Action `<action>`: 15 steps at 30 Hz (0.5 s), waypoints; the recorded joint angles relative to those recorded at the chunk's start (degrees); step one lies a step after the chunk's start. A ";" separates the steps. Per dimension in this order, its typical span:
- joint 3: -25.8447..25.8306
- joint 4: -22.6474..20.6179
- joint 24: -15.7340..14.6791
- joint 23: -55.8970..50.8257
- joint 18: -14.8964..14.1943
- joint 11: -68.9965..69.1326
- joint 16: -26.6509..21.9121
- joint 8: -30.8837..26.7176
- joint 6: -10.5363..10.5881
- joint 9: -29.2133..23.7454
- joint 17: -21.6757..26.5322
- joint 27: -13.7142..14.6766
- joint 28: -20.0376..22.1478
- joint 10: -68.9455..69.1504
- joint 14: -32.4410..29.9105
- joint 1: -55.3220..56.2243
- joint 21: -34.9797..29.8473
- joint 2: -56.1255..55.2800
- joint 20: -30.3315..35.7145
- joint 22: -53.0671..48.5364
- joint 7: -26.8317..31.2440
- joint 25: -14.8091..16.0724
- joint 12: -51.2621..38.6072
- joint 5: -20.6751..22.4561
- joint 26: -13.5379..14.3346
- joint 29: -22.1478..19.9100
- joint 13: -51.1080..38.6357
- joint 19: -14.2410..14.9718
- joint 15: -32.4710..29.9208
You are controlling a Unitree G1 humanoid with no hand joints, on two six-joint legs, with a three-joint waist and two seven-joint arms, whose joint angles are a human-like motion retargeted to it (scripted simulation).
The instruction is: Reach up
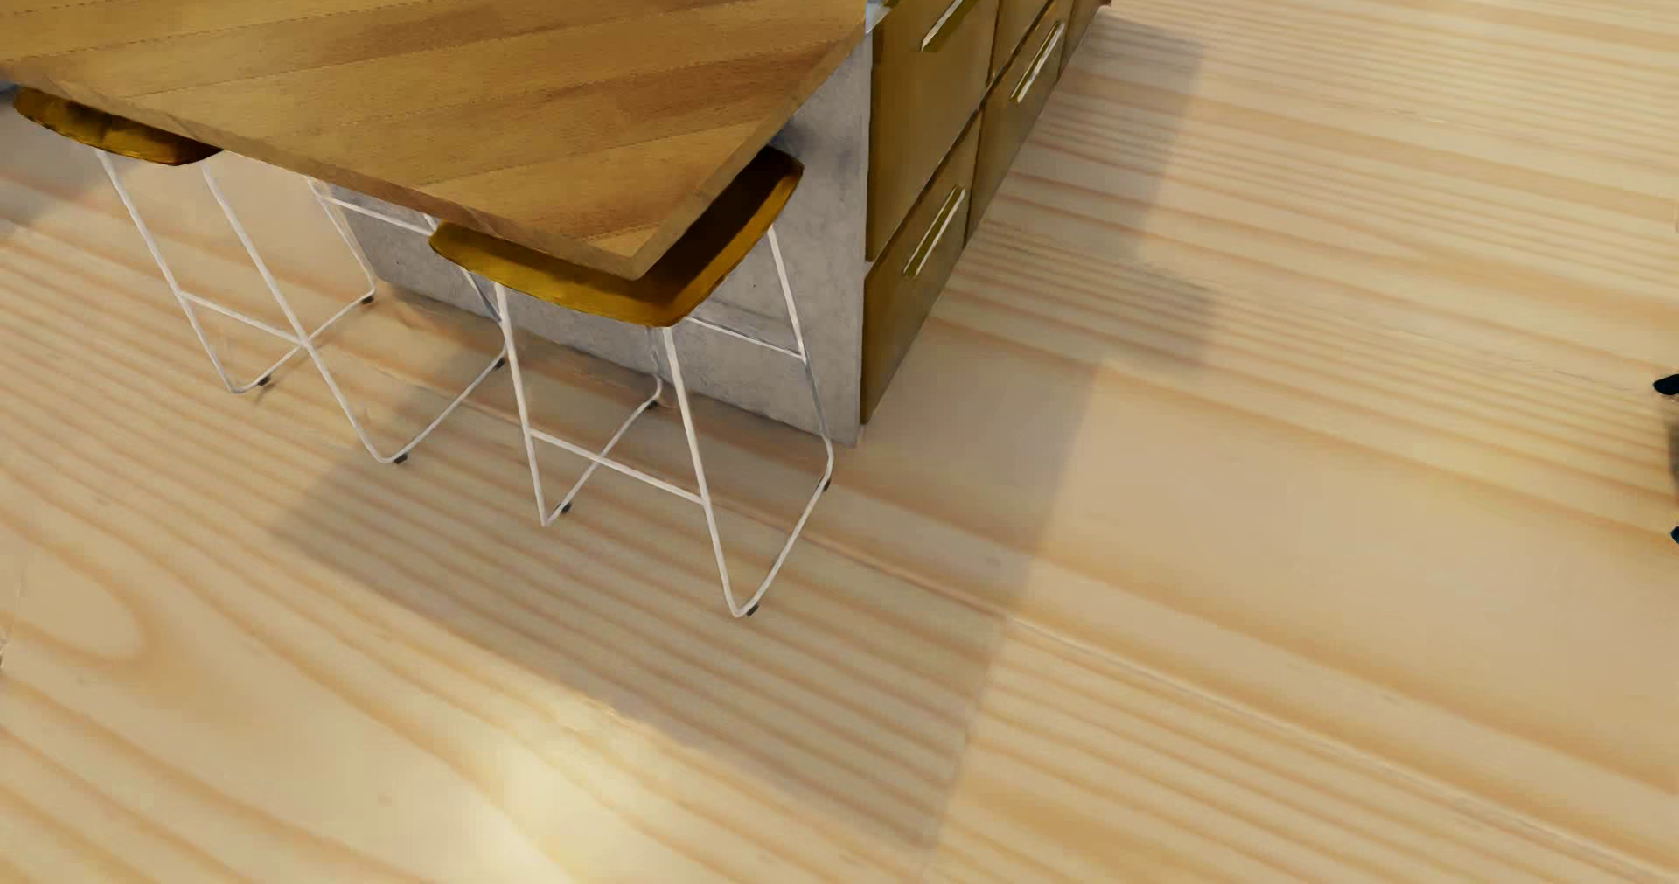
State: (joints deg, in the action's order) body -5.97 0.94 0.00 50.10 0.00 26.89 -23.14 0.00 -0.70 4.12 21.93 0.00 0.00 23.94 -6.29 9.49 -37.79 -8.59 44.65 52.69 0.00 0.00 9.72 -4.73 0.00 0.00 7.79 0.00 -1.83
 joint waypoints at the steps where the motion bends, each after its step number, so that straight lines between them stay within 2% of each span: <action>1: -0.05 0.02 0.00 -2.32 0.00 0.23 -0.57 0.00 -0.04 -0.20 0.16 0.00 0.00 -0.03 -0.92 0.25 0.43 0.03 -0.63 -2.78 0.00 0.00 -0.63 0.01 0.00 0.00 -0.22 0.00 0.43; 4: 0.61 -0.01 0.00 -18.44 0.00 0.90 -3.86 0.00 0.08 -0.98 2.59 0.00 0.00 0.06 -3.06 0.79 9.11 -0.22 -7.34 -19.33 0.00 0.00 -7.76 -0.04 0.00 0.00 -5.31 0.00 0.84; 7: 0.66 -0.26 0.00 -37.57 0.00 1.08 -7.51 0.00 0.61 -0.69 6.34 0.00 0.00 -0.03 -3.02 1.52 21.37 -0.96 -15.27 -38.23 0.00 0.00 -25.10 -0.27 0.00 0.00 -21.52 0.00 0.46; 8: 0.74 -0.71 0.00 -42.54 0.00 1.74 -9.74 0.00 -0.24 -2.24 7.59 0.00 0.00 -0.13 -1.91 -0.68 24.36 1.27 -14.66 -41.92 0.00 0.00 -33.78 -1.15 0.00 0.00 -28.15 0.00 0.65; 12: 0.37 -1.08 0.00 -52.36 0.00 1.26 -12.50 0.00 0.21 -2.20 11.82 0.00 0.00 -0.44 -1.36 -1.21 34.37 2.39 -22.22 -50.16 0.00 0.00 -63.79 -1.34 0.00 0.00 -56.47 0.00 0.31; 15: 0.57 -1.20 0.00 -58.33 0.00 0.90 -13.77 0.00 0.70 -1.21 13.67 0.00 0.00 -0.71 -0.50 -1.75 39.17 2.96 -29.05 -56.72 0.00 0.00 -76.67 -1.40 0.00 0.00 -69.28 0.00 -0.08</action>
State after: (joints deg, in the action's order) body -5.41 -0.25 0.00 -8.23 0.00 27.79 -36.91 0.00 0.01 2.90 35.60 0.00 0.00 23.23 -6.79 7.74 1.38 -5.63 15.60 -4.03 0.00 0.00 -66.95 -6.13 0.00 0.00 -61.49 0.00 -1.92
